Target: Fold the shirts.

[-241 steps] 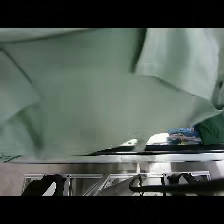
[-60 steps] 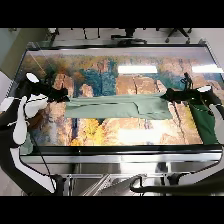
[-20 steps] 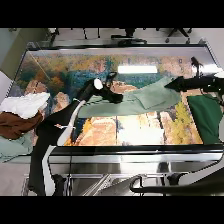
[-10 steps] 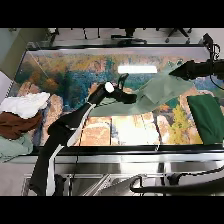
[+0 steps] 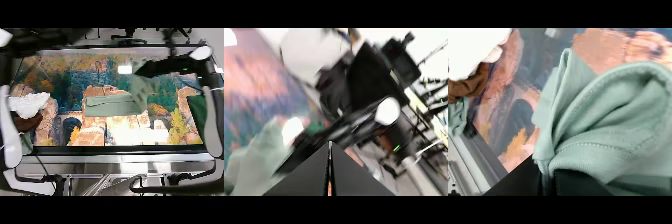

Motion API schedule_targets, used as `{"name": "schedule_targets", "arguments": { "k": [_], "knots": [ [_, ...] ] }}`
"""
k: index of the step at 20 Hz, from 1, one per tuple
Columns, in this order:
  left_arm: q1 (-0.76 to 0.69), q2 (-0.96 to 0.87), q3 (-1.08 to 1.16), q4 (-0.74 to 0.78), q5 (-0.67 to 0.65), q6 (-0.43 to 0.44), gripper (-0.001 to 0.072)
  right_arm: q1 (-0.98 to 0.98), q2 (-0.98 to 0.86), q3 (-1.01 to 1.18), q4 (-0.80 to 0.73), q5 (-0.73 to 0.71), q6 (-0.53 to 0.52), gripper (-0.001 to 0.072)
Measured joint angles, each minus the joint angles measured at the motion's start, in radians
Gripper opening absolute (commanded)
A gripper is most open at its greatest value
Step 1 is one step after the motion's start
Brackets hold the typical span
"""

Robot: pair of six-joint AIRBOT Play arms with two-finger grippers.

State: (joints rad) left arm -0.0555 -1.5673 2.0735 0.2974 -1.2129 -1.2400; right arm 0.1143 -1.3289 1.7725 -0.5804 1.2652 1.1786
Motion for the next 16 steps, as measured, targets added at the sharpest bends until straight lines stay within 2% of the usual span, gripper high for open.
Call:
{"name": "schedule_targets", "arguments": {
  "k": [1,2,3,4,6,8,9,10,12,16],
  "knots": [
    [0.043,0.05,-0.002,-0.012,-0.015,0.008,0.0018,0.084,-0.023,0.0,-0.017,-0.065,0.001,0.0018],
    [0.077,0.093,-0.011,-0.022,-0.022,0.017,0.0018,0.162,-0.052,0.0,-0.029,-0.134,0.004,0.0096],
    [0.109,0.137,-0.031,-0.029,-0.029,0.028,0.0018,0.243,-0.088,0.0,-0.038,-0.214,0.004,0.0414],
    [0.133,0.174,-0.056,-0.037,-0.03,0.043,0.0018,0.328,-0.131,0.0,-0.042,-0.316,-0.004,0.0637],
    [0.164,0.237,-0.124,-0.043,-0.034,0.068,0.0018,0.467,-0.208,0.0,-0.054,-0.487,-0.035,0.0634],
    [0.18,0.278,-0.19,-0.048,-0.037,0.087,0.0018,0.544,-0.247,-0.001,-0.061,-0.596,-0.059,0.0612],
    [0.183,0.292,-0.216,-0.049,-0.037,0.093,0.0018,0.556,-0.251,-0.001,-0.066,-0.623,-0.068,0.0506],
    [0.187,0.304,-0.244,-0.052,-0.04,0.098,0.0017,0.552,-0.248,0.0,-0.074,-0.638,-0.072,0.0447],
    [0.191,0.315,-0.279,-0.053,-0.045,0.108,0.0018,0.5,-0.222,0.0,-0.082,-0.609,-0.071,0.0458],
    [0.194,0.322,-0.307,-0.055,-0.056,0.116,0.0018,0.277,-0.142,0.0,-0.094,-0.408,-0.01,0.046]
  ]
}}
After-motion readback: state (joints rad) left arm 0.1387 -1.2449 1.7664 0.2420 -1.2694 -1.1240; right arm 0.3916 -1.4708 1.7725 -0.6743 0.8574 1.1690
